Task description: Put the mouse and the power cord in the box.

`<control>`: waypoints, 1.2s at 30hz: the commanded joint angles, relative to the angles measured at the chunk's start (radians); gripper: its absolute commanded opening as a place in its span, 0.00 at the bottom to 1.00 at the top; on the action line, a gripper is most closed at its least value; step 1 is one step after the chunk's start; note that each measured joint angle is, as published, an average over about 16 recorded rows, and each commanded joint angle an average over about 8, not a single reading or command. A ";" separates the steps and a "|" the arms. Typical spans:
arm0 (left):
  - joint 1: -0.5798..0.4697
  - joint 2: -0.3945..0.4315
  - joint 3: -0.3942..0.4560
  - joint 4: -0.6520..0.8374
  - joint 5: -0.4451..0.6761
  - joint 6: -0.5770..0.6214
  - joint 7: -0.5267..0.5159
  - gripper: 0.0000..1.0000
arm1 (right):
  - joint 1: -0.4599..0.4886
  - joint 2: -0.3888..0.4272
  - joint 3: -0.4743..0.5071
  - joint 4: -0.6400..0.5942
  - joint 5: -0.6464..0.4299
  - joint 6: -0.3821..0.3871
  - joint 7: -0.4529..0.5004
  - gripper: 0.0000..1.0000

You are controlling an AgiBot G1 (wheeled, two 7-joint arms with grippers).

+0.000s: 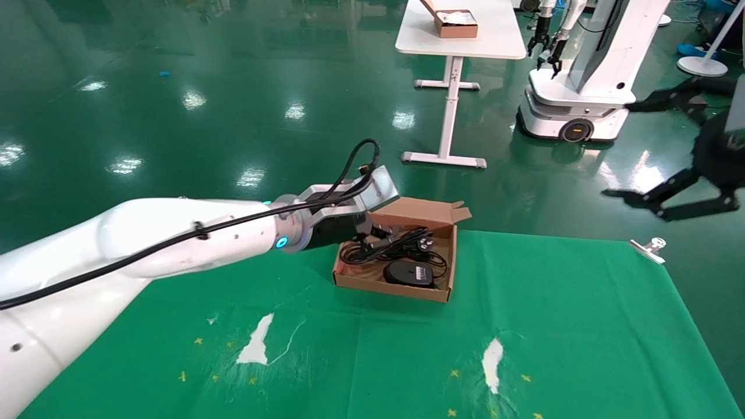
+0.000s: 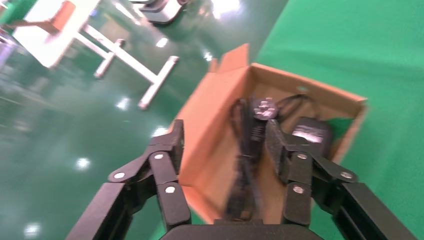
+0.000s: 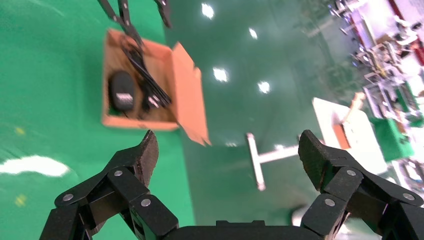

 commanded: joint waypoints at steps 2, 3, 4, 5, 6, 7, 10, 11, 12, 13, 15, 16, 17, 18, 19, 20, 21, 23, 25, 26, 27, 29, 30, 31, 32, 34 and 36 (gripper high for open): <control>0.035 -0.038 -0.051 -0.033 -0.038 0.052 0.005 1.00 | -0.043 -0.001 0.017 0.029 0.033 -0.003 0.024 1.00; 0.046 -0.050 -0.068 -0.044 -0.050 0.069 0.007 1.00 | -0.057 -0.002 0.022 0.039 0.043 -0.004 0.032 1.00; 0.058 -0.063 -0.085 -0.055 -0.063 0.087 0.008 1.00 | -0.072 -0.002 0.028 0.048 0.054 -0.005 0.041 1.00; 0.069 -0.076 -0.102 -0.066 -0.075 0.104 0.010 1.00 | -0.086 -0.003 0.033 0.058 0.065 -0.006 0.049 1.00; 0.081 -0.089 -0.119 -0.077 -0.088 0.121 0.012 1.00 | -0.101 -0.003 0.039 0.068 0.076 -0.008 0.057 1.00; 0.093 -0.101 -0.137 -0.089 -0.101 0.139 0.013 1.00 | -0.116 -0.003 0.044 0.078 0.088 -0.009 0.065 1.00; 0.128 -0.140 -0.188 -0.122 -0.139 0.192 0.018 1.00 | -0.159 -0.005 0.061 0.108 0.121 -0.012 0.090 1.00; 0.140 -0.153 -0.206 -0.133 -0.152 0.210 0.020 1.00 | -0.174 -0.005 0.067 0.117 0.132 -0.013 0.099 1.00; 0.152 -0.166 -0.223 -0.145 -0.165 0.227 0.022 1.00 | -0.189 -0.006 0.073 0.127 0.143 -0.014 0.107 1.00; 0.164 -0.179 -0.241 -0.156 -0.178 0.245 0.023 1.00 | -0.204 -0.006 0.078 0.137 0.154 -0.015 0.115 1.00; 0.187 -0.204 -0.275 -0.178 -0.203 0.280 0.027 1.00 | -0.232 -0.007 0.089 0.157 0.176 -0.018 0.132 1.00; 0.199 -0.217 -0.292 -0.189 -0.216 0.298 0.028 1.00 | -0.247 -0.007 0.095 0.167 0.187 -0.019 0.140 1.00; 0.210 -0.229 -0.309 -0.200 -0.228 0.315 0.030 1.00 | -0.261 -0.008 0.100 0.177 0.198 -0.020 0.148 1.00; 0.222 -0.242 -0.327 -0.211 -0.241 0.332 0.032 1.00 | -0.276 -0.008 0.106 0.186 0.209 -0.021 0.157 1.00; 0.234 -0.255 -0.344 -0.223 -0.254 0.350 0.033 1.00 | -0.291 -0.008 0.112 0.196 0.220 -0.022 0.165 1.00; 0.246 -0.268 -0.361 -0.233 -0.267 0.367 0.035 1.00 | -0.305 -0.009 0.117 0.206 0.231 -0.023 0.173 1.00; 0.257 -0.281 -0.378 -0.245 -0.279 0.385 0.036 1.00 | -0.320 -0.009 0.123 0.216 0.242 -0.024 0.181 1.00; 0.281 -0.306 -0.412 -0.267 -0.305 0.420 0.040 1.00 | -0.349 -0.010 0.134 0.236 0.264 -0.026 0.198 1.00; 0.304 -0.332 -0.447 -0.290 -0.330 0.455 0.043 1.00 | -0.378 -0.011 0.145 0.256 0.287 -0.028 0.214 1.00; 0.316 -0.344 -0.464 -0.300 -0.343 0.472 0.045 1.00 | -0.392 -0.011 0.151 0.265 0.297 -0.030 0.222 1.00; 0.328 -0.357 -0.481 -0.312 -0.356 0.490 0.046 1.00 | -0.407 -0.012 0.156 0.275 0.308 -0.031 0.231 1.00; 0.351 -0.383 -0.516 -0.334 -0.381 0.525 0.050 1.00 | -0.436 -0.013 0.167 0.295 0.330 -0.033 0.247 1.00; 0.363 -0.396 -0.533 -0.345 -0.394 0.543 0.051 1.00 | -0.451 -0.013 0.173 0.305 0.342 -0.034 0.256 1.00; 0.375 -0.409 -0.550 -0.356 -0.407 0.560 0.053 1.00 | -0.466 -0.014 0.179 0.315 0.353 -0.035 0.264 1.00; 0.386 -0.421 -0.567 -0.367 -0.419 0.577 0.055 1.00 | -0.480 -0.014 0.184 0.324 0.363 -0.036 0.272 1.00; 0.410 -0.447 -0.602 -0.390 -0.445 0.613 0.058 1.00 | -0.509 -0.015 0.196 0.344 0.386 -0.038 0.289 1.00; 0.433 -0.472 -0.636 -0.412 -0.470 0.648 0.061 1.00 | -0.538 -0.016 0.207 0.364 0.408 -0.041 0.305 1.00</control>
